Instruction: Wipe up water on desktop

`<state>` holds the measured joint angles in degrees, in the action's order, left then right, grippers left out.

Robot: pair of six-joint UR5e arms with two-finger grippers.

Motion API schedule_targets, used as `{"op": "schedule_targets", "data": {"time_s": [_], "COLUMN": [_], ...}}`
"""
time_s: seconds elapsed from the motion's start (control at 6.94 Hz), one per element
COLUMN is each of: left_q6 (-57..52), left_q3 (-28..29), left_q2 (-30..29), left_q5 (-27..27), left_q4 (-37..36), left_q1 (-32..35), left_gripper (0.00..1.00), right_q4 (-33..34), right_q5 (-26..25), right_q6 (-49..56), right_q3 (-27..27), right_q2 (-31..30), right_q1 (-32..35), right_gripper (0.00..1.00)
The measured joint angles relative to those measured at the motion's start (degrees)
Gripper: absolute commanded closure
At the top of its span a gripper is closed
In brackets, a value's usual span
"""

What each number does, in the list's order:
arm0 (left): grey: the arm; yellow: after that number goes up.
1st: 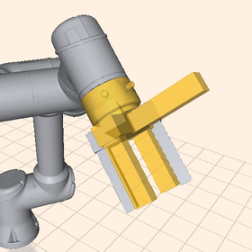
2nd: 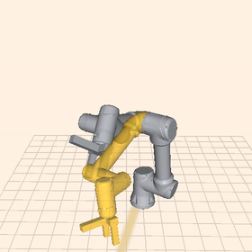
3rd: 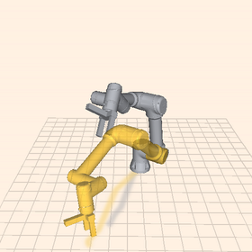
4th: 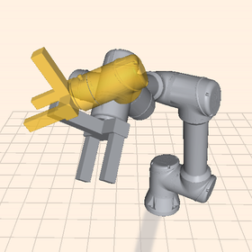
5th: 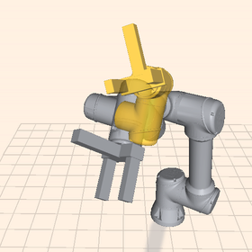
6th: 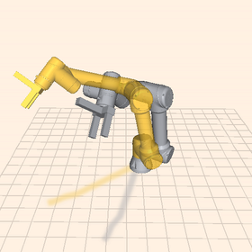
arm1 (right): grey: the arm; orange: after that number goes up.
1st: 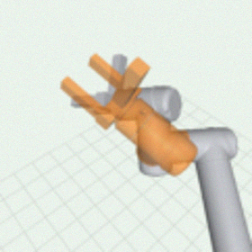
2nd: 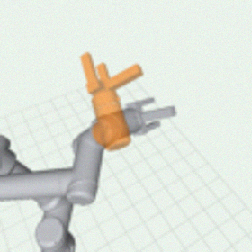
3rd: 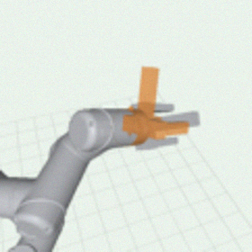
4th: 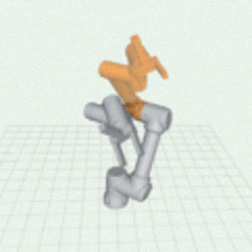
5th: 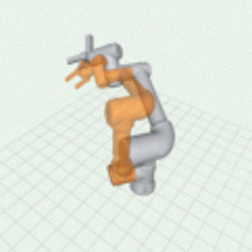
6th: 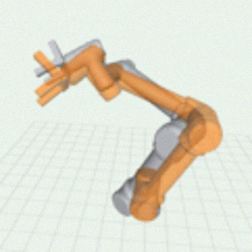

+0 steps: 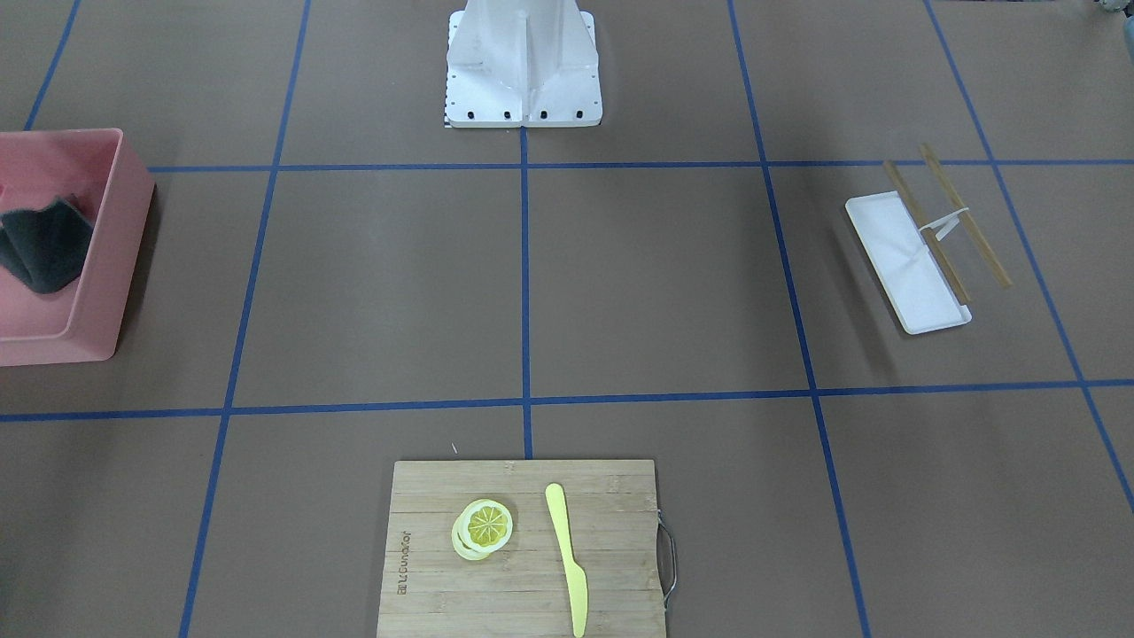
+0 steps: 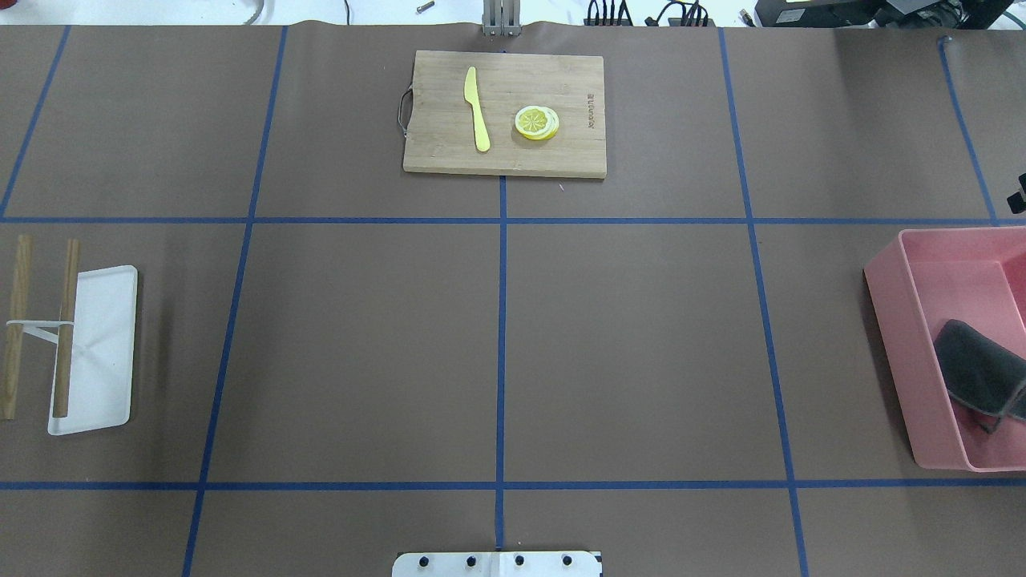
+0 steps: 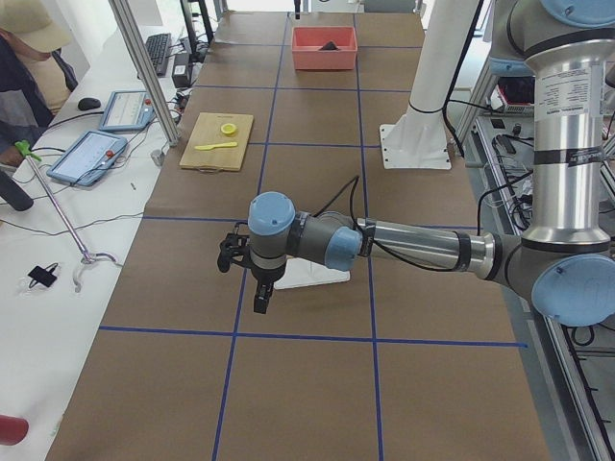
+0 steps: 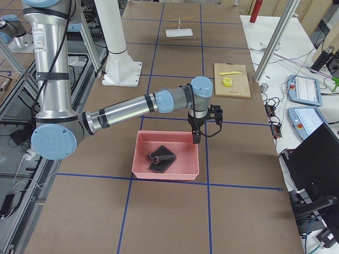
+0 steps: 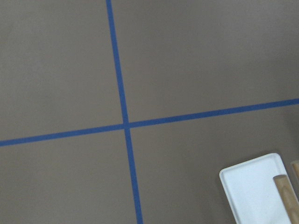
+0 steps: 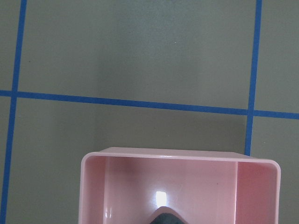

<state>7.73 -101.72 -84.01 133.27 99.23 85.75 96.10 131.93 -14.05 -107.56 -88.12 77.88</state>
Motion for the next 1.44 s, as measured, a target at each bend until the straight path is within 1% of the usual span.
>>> {"op": "schedule_targets", "data": {"time_s": [0.43, 1.15, 1.44], "left_q6": [3.8, 4.2, 4.3], "left_q3": [-0.2, 0.3, -0.5], "left_q2": [0.0, -0.7, -0.7], "left_q5": [0.2, 0.2, 0.3], "left_q4": [0.3, 0.3, 0.4], "left_q1": [0.1, 0.0, 0.0], "left_gripper": [0.02, 0.02, 0.02], "right_q4": [0.0, 0.0, 0.0], "right_q5": [0.2, 0.3, 0.4], "right_q6": [0.0, 0.0, 0.1], "right_q3": [0.2, 0.5, 0.2], "right_q2": [0.1, 0.1, 0.2], "right_q1": [0.7, 0.7, 0.8], "right_gripper": [0.0, 0.0, 0.0]}}
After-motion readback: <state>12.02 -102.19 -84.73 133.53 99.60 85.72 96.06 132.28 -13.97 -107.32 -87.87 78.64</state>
